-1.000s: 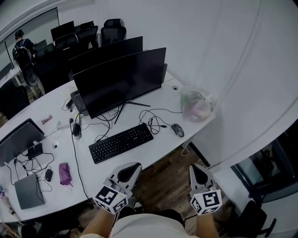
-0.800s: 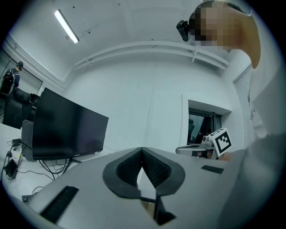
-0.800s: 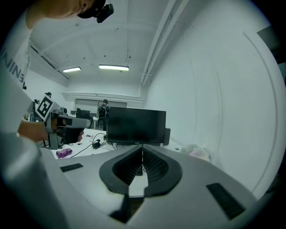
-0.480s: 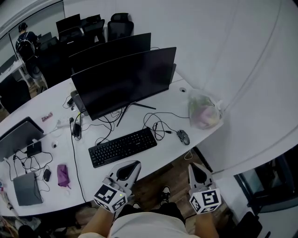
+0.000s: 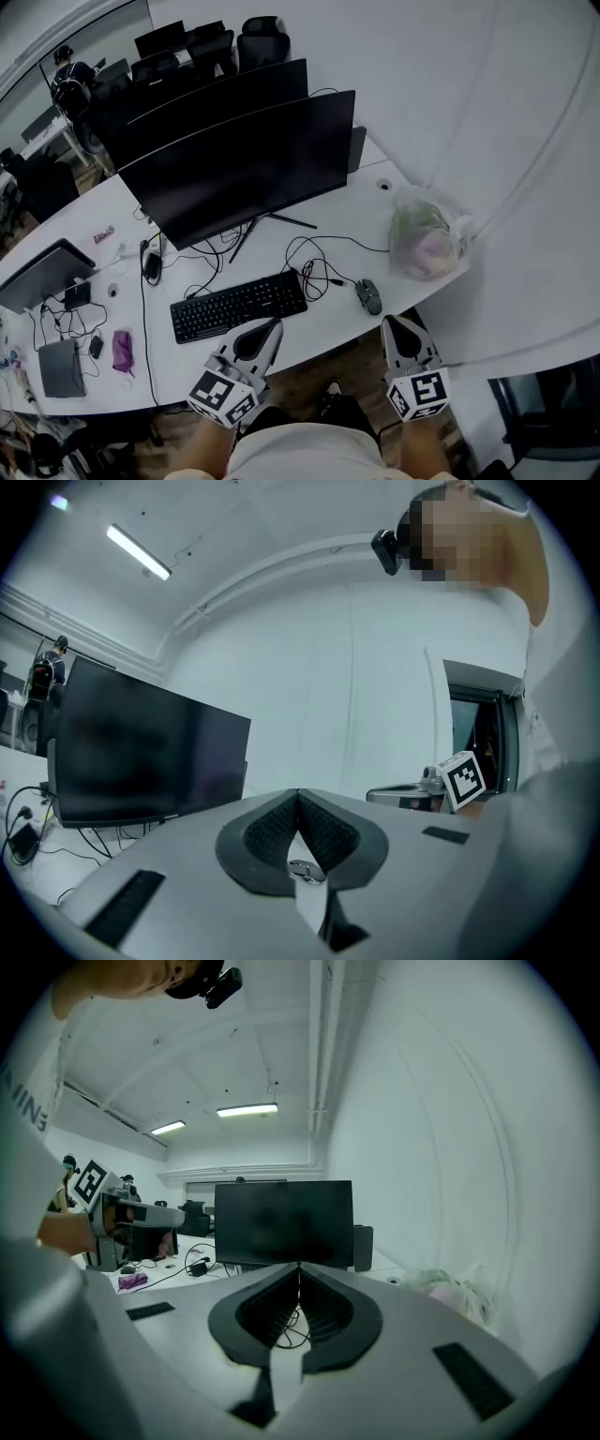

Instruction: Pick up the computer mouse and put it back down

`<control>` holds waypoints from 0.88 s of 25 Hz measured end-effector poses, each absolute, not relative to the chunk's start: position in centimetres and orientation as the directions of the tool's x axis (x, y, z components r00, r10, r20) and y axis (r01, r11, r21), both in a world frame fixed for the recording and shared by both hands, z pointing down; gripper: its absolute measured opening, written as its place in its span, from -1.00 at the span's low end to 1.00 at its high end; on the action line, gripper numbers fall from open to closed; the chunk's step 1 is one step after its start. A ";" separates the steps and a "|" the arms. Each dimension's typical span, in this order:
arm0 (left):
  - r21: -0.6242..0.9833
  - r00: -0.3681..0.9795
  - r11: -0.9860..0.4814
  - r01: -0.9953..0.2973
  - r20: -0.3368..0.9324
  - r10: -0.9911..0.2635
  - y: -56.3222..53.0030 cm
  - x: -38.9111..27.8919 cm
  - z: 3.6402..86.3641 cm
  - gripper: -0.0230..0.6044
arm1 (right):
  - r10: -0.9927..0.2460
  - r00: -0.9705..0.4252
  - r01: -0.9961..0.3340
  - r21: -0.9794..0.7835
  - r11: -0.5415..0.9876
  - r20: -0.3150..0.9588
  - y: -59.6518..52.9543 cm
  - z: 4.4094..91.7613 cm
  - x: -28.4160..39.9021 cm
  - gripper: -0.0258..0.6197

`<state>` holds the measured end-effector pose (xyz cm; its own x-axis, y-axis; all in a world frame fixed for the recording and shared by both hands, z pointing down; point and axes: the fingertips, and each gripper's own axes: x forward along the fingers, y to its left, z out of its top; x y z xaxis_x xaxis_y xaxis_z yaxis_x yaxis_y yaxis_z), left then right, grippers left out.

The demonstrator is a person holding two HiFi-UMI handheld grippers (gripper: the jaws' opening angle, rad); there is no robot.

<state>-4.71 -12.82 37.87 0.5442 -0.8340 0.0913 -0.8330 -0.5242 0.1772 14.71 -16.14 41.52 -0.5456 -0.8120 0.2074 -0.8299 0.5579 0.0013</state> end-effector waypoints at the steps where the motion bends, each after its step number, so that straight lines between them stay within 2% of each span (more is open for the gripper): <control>1: 0.175 0.534 -0.514 -0.840 0.096 -0.840 -13.3 -4.1 37.9 -0.90 | -0.804 -0.556 -0.822 -0.001 0.569 0.213 -16.8 41.8 15.3 -0.86; 10: 0.191 0.509 -0.480 -0.856 0.158 -0.846 -15.2 -0.5 40.1 -0.90 | -0.774 -0.580 -0.807 -0.050 0.588 0.253 -20.4 44.0 18.3 -0.86; 22: 0.248 0.555 -0.509 -0.824 0.172 -0.814 -16.9 -1.5 42.2 -0.90 | -0.800 -0.448 -0.880 -0.036 0.474 0.399 -22.7 48.7 18.9 -0.85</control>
